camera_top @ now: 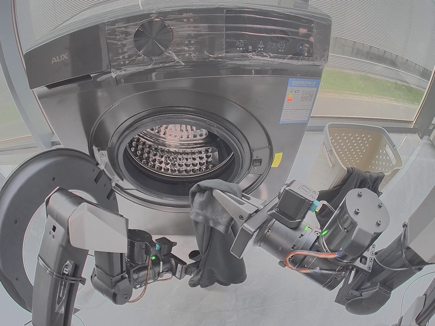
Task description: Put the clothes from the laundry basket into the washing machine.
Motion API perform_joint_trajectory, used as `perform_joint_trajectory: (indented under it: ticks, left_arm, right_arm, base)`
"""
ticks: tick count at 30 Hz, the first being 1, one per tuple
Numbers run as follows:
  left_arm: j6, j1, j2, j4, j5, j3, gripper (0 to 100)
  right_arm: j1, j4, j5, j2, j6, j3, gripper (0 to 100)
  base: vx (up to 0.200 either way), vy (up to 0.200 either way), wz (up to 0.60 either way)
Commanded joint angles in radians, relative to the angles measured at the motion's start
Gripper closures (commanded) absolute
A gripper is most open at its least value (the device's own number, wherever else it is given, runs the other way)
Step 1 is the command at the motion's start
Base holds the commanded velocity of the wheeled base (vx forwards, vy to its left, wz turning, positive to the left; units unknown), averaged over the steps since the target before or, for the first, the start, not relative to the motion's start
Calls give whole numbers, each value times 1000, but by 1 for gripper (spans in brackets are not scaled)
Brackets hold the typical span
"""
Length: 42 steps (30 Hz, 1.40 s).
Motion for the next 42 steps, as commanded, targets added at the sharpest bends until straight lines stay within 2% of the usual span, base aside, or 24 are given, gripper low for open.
perform_joint_trajectory:
  ticks: [1,19,25,37,42]
  left_arm:
    - [0,0,1,-7,-3,3,0]
    - [1,-3,8,-7,-15,11,0]
    - [1,-5,10,-7,-15,5,0]
    - [-8,6,47,-4,-1,-104,0]
    - [-10,29,57,-4,34,-147,0]
  right_arm:
    - [-1,0,0,4,0,-2,100]
    - [-39,1,-11,15,0,-91,100]
    - [-75,3,-11,11,0,-140,100]
    - [-50,-3,-11,10,0,-114,100]
    - [-49,-3,-9,8,0,-102,100]
  base:
    - [0,0,0]
    - [0,0,0]
    - [0,0,0]
    - [0,0,0]
    - [0,0,0]
